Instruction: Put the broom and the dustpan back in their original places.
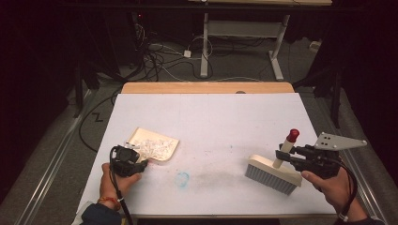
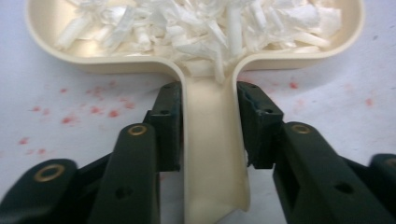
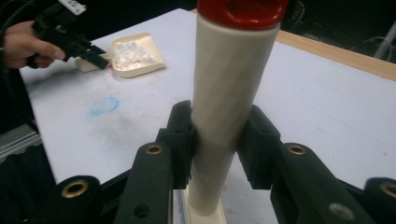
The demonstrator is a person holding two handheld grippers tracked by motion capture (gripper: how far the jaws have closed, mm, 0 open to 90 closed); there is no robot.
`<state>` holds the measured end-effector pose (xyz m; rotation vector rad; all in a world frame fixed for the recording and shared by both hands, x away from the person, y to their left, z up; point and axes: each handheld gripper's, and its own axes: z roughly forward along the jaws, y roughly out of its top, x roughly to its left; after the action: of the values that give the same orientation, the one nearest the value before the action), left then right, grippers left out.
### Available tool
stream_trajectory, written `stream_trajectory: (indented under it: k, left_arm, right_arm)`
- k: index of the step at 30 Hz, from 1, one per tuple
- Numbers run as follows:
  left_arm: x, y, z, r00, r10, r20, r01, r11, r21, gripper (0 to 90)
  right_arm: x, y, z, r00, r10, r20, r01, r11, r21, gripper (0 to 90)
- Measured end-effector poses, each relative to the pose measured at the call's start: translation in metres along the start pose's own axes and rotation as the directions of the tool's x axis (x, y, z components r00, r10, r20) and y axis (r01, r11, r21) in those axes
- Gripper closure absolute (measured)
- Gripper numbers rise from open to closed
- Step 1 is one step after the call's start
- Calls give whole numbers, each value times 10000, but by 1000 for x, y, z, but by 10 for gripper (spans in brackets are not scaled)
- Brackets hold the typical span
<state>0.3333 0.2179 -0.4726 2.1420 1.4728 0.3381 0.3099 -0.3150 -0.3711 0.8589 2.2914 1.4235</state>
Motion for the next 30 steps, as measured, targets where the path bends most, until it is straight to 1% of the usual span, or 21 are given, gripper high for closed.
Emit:
stream_trajectory:
  k: [1,3,5,6,8,10,11,12,13,14,17,19,20,21,22,23,24,25,26,28,30]
  left_arm:
    - [-3,0,0,10000,67,-10,-67,10000,8,538]
    - [-9,0,1,9996,98,267,-97,9999,-65,525]
    - [-14,0,0,9986,200,492,-194,9997,-129,484]
    - [-17,0,-1,9984,229,517,-219,9996,-190,466]
    - [-23,0,-2,9979,476,448,-465,9986,-259,445]
    - [-27,-2,-4,9948,793,643,-763,9959,-487,431]
    - [-28,-3,-6,9940,917,605,-880,9943,-606,420]
    - [-30,-4,-8,9937,1013,473,-969,9915,-865,404]
    - [-31,-6,-10,9936,1073,367,-1023,9877,-1180,387]
    - [-31,-8,-12,9925,1173,342,-1115,9840,-1386,386]
    - [-31,-16,-17,9896,1407,284,-1333,9743,-1813,347]
    - [-30,-21,-19,9866,1594,343,-1495,9683,-1999,329]
    - [-31,-23,-20,9865,1629,190,-1553,9648,-2121,306]
    - [-31,-26,-21,9847,1740,35,-1685,9586,-2296,271]
    - [-32,-28,-22,9822,1873,-120,-1845,9519,-2447,261]
    - [-33,-30,-24,9800,1975,-247,-1971,9450,-2611,251]
    - [-33,-32,-25,9786,2034,-304,-2036,9368,-2845,237]
    - [-34,-34,-26,9778,2075,-279,-2062,9315,-2995,233]
    - [-34,-35,-27,9762,2156,-249,-2126,9271,-3085,227]
    - [-36,-37,-27,9738,2248,-334,-2231,9172,-3301,216]
    - [-37,-38,-27,9708,2368,-378,-2357,9133,-3322,211]
  right_arm:
    - [-3,1,2,10000,55,57,-55,10000,19,680]
    - [-9,3,7,9995,135,302,-137,9999,92,669]
    - [-16,5,13,9983,236,530,-243,9996,121,653]
    - [-19,7,16,9970,315,710,-324,9994,120,647]
    - [-25,9,24,9955,346,877,-369,9990,252,637]
    - [-31,12,32,9933,491,1048,-528,9980,335,630]
    - [-33,13,36,9915,536,1187,-583,9976,370,623]
    - [-36,14,40,9890,538,1375,-596,9975,385,618]
    - [-38,15,44,9874,613,1462,-679,9969,407,617]
    - [-41,15,49,9854,733,1537,-805,9959,411,614]
    - [-49,17,62,9773,839,1946,-954,9942,505,601]
    - [-54,19,71,9708,871,2237,-1045,9923,671,593]
    - [-57,21,75,9697,865,2285,-1068,9912,780,588]
    - [-59,22,80,9675,847,2384,-1070,9908,824,582]
    - [-61,23,84,9639,821,2532,-1084,9899,916,579]
    - [-63,24,88,9621,748,2623,-1050,9891,1031,577]
    - [-65,25,93,9600,658,2722,-989,9890,1098,573]
    - [-65,26,96,9573,561,2835,-912,9895,1123,572]
    - [-66,27,99,9557,514,2899,-878,9896,1138,572]
    - [-67,28,106,9520,348,3040,-748,9898,1212,566]
    - [-67,28,111,9458,313,3232,-746,9897,1224,558]
